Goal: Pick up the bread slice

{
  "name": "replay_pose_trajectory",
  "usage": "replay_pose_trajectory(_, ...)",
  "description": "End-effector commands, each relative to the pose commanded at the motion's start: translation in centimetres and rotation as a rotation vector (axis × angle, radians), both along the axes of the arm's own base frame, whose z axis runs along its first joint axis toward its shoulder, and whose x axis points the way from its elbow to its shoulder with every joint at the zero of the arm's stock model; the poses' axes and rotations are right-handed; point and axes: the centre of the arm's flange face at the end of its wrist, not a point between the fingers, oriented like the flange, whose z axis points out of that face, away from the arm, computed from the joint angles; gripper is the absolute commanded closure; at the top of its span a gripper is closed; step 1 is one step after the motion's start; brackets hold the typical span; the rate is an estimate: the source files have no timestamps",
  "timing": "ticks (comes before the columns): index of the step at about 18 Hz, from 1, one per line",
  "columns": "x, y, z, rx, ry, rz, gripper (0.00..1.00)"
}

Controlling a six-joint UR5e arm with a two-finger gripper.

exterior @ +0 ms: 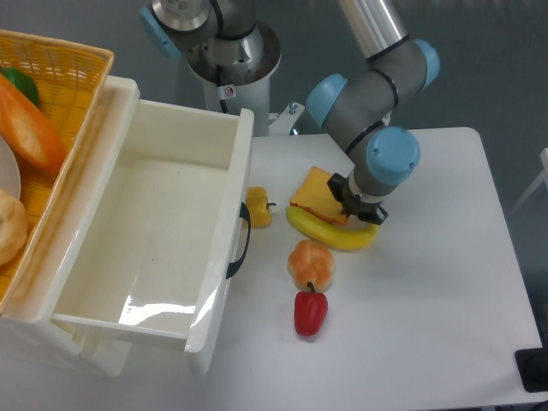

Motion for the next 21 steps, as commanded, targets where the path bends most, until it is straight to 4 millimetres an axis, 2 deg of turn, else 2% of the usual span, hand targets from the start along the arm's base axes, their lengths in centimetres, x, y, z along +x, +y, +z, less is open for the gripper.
replay_pose_trajectory(3, -3.0, 1.3, 4.0, 0.022, 0.065, 0.008, 1.00)
replay_pose_trajectory(6, -6.1, 2.8, 6.9, 0.016, 0.058, 0.004, 1.00)
replay_pose_trajectory(8, -7.4, 3.3, 8.4, 0.029, 0.081, 0.000, 1.00)
replay_pose_trajectory(14, -8.5, 3.8, 11.4, 0.065, 0.133, -0.009, 1.00)
replay_pose_trajectory(21, -8.7, 3.7, 12.1, 0.063, 0.144, -0.064, 1.00)
